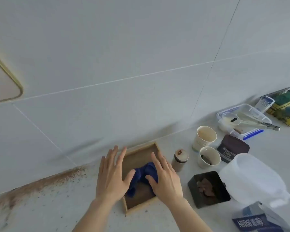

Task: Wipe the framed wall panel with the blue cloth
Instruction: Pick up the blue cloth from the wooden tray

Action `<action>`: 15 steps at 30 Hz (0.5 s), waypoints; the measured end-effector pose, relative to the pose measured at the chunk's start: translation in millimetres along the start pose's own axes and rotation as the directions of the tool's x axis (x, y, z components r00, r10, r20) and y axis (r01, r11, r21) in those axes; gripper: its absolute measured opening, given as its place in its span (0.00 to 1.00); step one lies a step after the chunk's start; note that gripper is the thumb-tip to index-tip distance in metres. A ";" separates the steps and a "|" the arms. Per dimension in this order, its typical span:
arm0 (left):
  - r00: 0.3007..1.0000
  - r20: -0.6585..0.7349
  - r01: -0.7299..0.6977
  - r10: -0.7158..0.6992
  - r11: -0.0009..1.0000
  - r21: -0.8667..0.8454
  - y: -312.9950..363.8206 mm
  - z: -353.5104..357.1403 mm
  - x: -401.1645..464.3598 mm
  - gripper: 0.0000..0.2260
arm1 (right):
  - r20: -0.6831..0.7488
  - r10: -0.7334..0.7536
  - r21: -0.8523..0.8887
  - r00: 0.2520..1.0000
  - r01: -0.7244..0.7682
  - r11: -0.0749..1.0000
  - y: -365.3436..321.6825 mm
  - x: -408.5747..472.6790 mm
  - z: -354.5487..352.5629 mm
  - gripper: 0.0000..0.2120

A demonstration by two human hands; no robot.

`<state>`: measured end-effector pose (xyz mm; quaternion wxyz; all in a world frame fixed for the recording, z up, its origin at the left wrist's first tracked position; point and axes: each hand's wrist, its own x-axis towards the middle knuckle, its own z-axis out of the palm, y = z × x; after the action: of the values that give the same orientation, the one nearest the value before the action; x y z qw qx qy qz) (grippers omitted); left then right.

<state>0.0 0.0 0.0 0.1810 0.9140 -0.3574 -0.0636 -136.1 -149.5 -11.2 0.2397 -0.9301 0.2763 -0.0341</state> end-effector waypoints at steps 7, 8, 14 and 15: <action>0.970 0.242 0.037 -0.038 0.999 0.008 12.8 55.6 2.5 0.36 | 0.147 0.060 -0.020 0.987 -0.058 0.998 30.8 7.0 32.8 0.37; 0.966 0.257 0.036 -0.040 0.999 0.022 14.0 60.1 3.0 0.35 | 0.166 0.071 -0.039 0.984 -0.065 0.997 33.9 7.8 34.8 0.36; 0.973 0.201 0.095 -0.112 0.991 0.091 21.2 72.0 2.3 0.18 | 0.105 0.082 -0.052 0.991 -0.076 0.996 38.9 9.7 37.5 0.23; 0.973 0.198 0.098 -0.117 0.990 0.100 21.8 70.0 3.3 0.16 | 0.091 0.079 -0.054 0.993 -0.074 0.996 38.3 11.2 35.8 0.21</action>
<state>-28.5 -37.0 -56.6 0.0985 0.9280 -0.3264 -0.1501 -138.7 -168.2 -61.4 0.2299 -0.9252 0.3010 0.0254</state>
